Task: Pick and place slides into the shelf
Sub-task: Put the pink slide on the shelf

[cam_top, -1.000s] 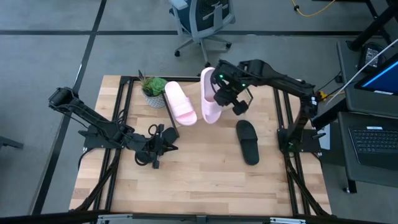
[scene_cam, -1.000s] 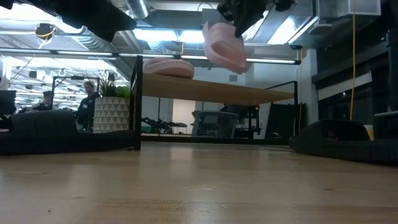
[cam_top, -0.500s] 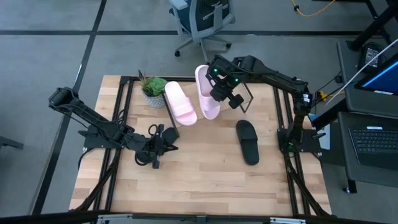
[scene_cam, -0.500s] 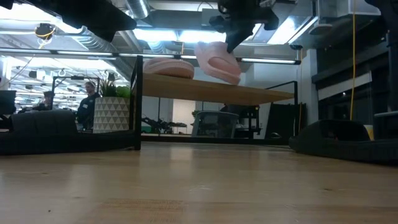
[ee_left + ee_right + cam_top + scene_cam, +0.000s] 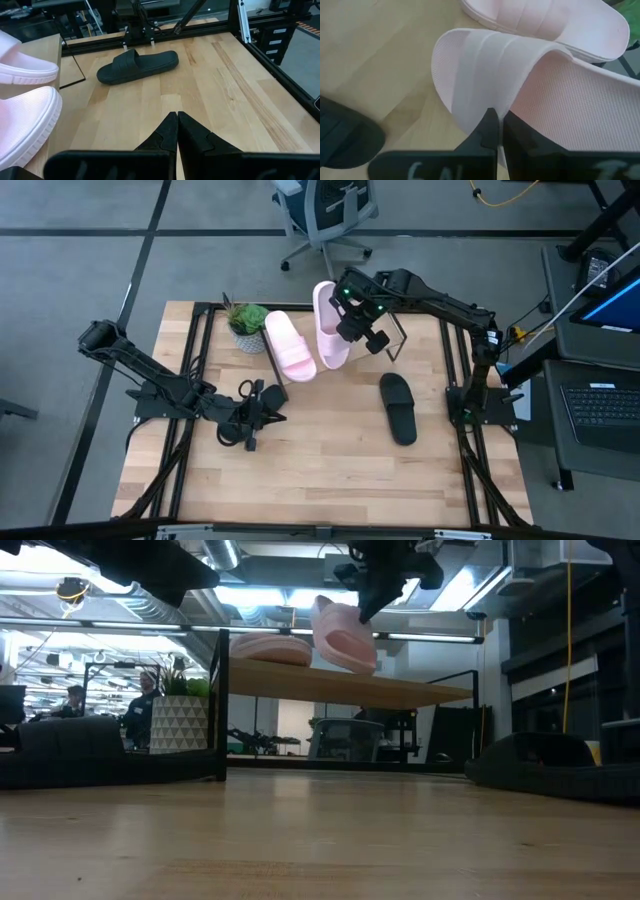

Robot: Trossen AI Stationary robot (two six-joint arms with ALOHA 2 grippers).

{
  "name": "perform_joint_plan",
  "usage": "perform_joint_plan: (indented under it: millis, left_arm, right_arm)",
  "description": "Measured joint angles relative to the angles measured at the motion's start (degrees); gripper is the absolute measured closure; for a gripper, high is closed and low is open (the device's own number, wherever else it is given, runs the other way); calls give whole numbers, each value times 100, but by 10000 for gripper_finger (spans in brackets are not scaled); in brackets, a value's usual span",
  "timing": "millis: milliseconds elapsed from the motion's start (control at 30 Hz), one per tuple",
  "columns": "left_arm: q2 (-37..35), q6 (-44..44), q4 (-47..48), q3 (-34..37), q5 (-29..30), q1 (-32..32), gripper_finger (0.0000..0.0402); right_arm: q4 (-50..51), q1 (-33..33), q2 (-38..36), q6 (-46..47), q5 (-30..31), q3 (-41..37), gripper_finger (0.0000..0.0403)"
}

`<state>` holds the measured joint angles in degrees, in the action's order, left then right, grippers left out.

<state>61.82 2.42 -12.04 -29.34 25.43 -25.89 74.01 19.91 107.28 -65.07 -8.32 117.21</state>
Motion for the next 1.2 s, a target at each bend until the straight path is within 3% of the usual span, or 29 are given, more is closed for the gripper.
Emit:
perform_joint_plan:
  millis: [767, 1200]
  left_arm:
    - [0, -14, 1, 0, 0, 0, 397]
    - [0, -160, 1, 0, 0, 0, 397]
  right_arm:
    - [-37, -47, 0, -139, -500, -4, 392]
    - [-118, -47, -2, -152, -494, -4, 392]
